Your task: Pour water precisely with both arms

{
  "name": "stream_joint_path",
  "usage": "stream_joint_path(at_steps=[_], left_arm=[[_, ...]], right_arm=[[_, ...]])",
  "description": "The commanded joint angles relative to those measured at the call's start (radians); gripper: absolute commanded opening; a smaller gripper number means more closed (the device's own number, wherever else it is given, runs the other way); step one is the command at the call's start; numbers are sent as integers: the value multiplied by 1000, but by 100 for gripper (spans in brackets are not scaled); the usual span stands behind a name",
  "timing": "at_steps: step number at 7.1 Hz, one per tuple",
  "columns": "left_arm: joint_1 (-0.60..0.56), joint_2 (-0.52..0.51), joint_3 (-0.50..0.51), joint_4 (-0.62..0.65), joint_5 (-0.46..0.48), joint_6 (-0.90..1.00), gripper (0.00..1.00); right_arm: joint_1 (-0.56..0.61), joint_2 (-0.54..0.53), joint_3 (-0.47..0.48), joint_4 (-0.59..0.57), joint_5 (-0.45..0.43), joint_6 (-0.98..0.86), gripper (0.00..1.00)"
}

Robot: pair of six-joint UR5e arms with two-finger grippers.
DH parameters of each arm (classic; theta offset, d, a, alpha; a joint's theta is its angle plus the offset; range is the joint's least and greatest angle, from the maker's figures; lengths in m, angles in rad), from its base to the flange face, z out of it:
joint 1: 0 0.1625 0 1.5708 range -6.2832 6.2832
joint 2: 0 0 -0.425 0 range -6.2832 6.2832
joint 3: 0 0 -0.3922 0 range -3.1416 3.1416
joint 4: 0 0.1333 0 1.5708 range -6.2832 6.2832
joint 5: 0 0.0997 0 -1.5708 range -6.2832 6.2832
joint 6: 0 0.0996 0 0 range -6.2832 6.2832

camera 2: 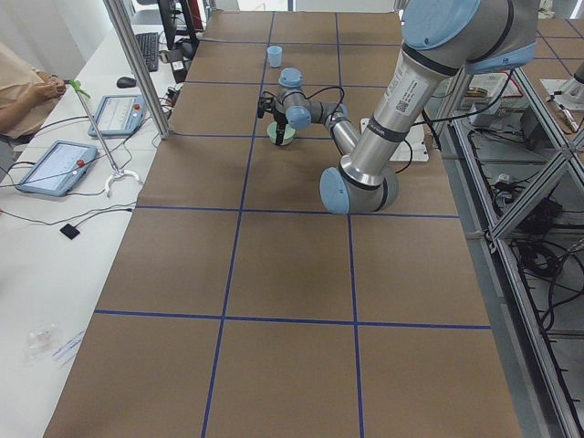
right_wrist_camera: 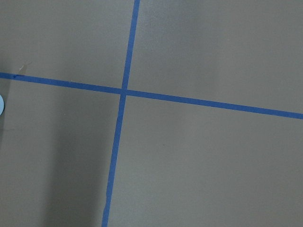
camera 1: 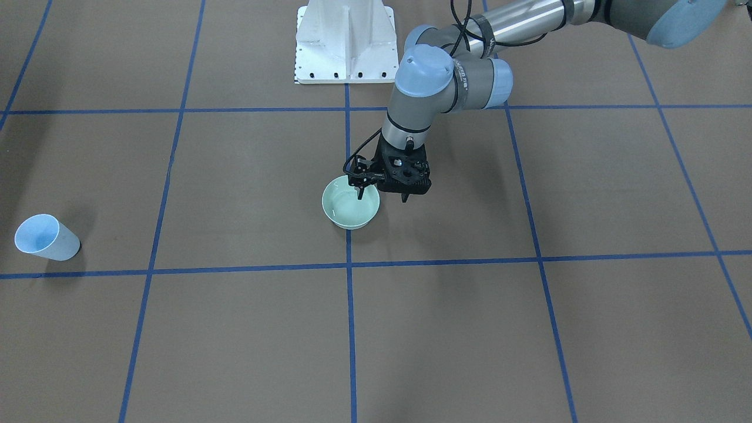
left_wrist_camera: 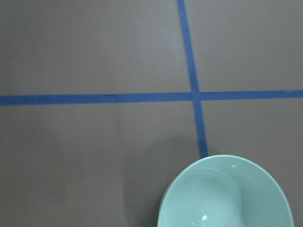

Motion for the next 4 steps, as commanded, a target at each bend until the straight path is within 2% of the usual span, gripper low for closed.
stream_joint_path(at_steps=[1,2,3,4], left_arm=[[6,-9,9,49,13,-23,91],[17,-18,9,49,24,-26,72],[38,-20,10,49,44,-25,60],[51,-21,10,49,45,-26,58]], right_arm=[[0,0,-1,-1,0,0,100],[0,0,-1,1,0,0,100],[0,0,-1,-1,-2,0,100],[0,0,-2,-1,-2,2,100]])
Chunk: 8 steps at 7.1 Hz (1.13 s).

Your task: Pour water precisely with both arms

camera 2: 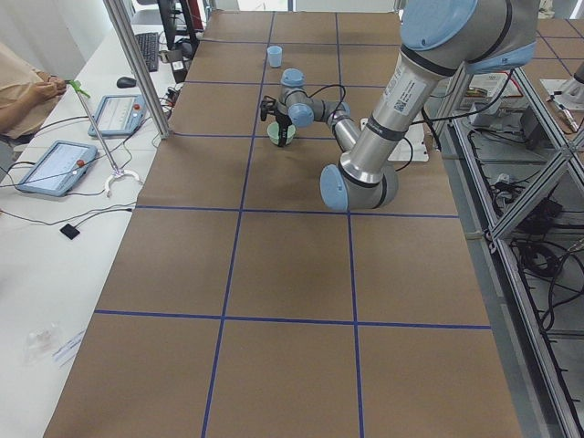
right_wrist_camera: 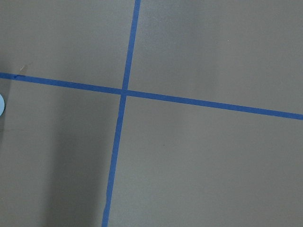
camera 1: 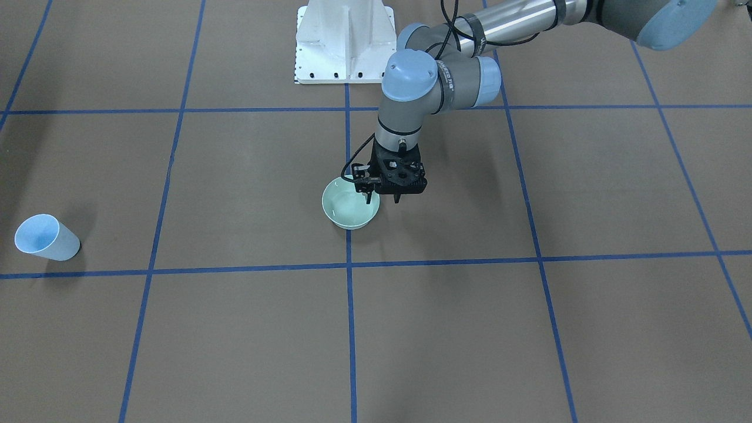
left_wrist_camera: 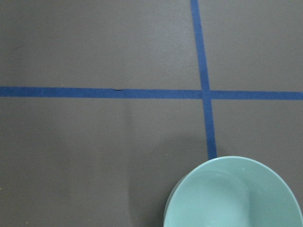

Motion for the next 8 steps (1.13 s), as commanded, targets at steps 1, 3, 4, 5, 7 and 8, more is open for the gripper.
stream_joint_path(at_steps=[1,3,4,5,7,8], left_arm=[[23,-3,2,-1,8,-1,45],[23,-3,1,1,7,0,0],[21,-3,-5,1,7,2,0],[18,-3,-15,1,5,5,0],[-5,0,-38,2,-2,14,0],[-29,6,-47,2,-33,14,0]], right_arm=[[0,2,-1,0,0,1,100],[0,2,-1,1,0,0,100],[0,2,-3,1,0,1,100],[0,2,-3,1,0,0,100],[0,0,-9,1,0,0,100],[0,0,-9,1,0,0,100]])
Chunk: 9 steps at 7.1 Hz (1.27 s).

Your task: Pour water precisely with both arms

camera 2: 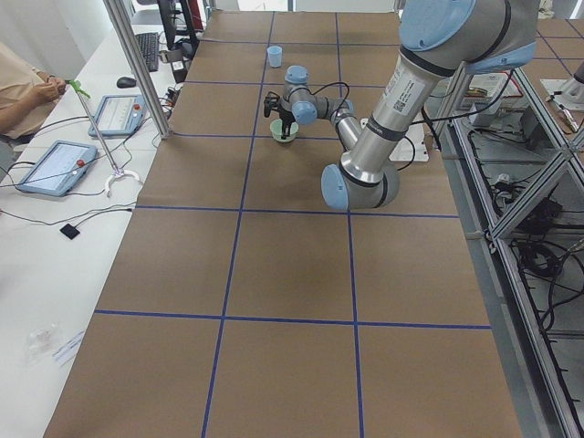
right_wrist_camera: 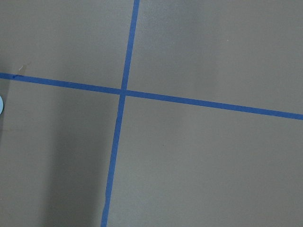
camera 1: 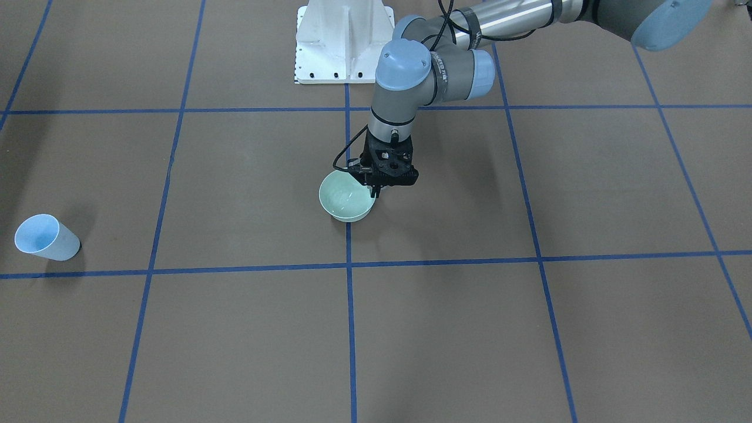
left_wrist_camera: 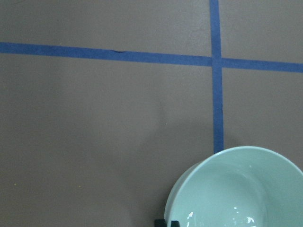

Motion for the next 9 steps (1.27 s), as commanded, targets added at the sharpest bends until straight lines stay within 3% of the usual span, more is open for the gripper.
stream_joint_path(at_steps=[1,6,9], left_arm=[[-58,27,-29,1,-78,14,0],[-212,389,-280,-1,-228,383,0],[-337,527,-282,-15,-295,635,0]], right_arm=[[0,-1,-3,-2,0,0,100],[-2,-2,-2,-2,0,0,100],[-2,-4,-2,2,2,0,100]])
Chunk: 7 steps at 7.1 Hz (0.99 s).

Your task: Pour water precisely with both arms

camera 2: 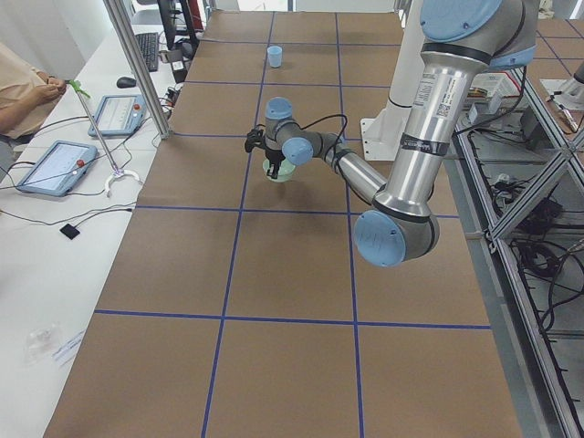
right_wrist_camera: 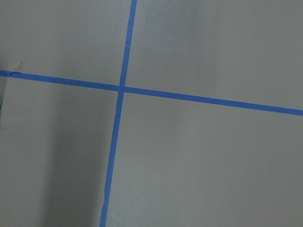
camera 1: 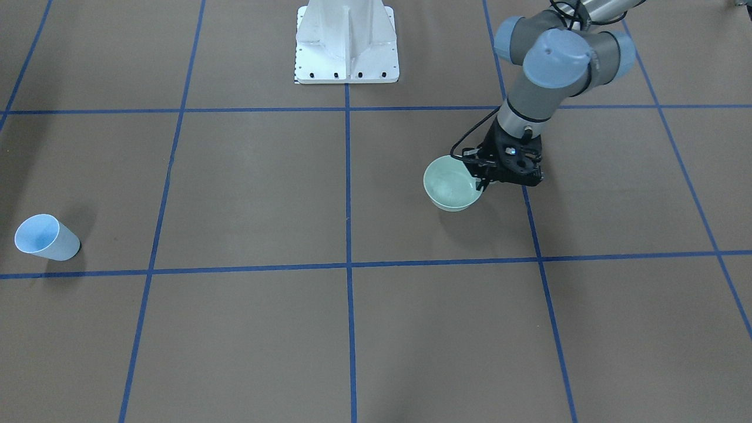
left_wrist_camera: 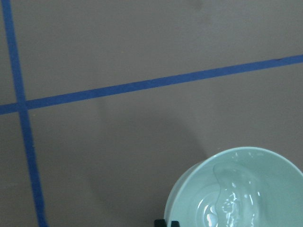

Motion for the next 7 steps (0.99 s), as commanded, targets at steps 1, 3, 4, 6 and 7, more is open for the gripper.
stream_joint_path(at_steps=[1,3,4,6,7], left_arm=[[-94,79,7,-1,-35,180,0],[-163,105,58,-4,-82,315,0],[-199,105,99,-5,-105,391,0],[-237,105,191,-66,-121,470,0],[-242,103,235,-118,-122,472,0]], right_arm=[[0,-1,0,1,1,0,100],[0,-1,0,1,1,0,100],[0,-1,0,1,1,0,100],[0,-6,2,2,2,0,100],[0,-6,4,2,2,0,100]])
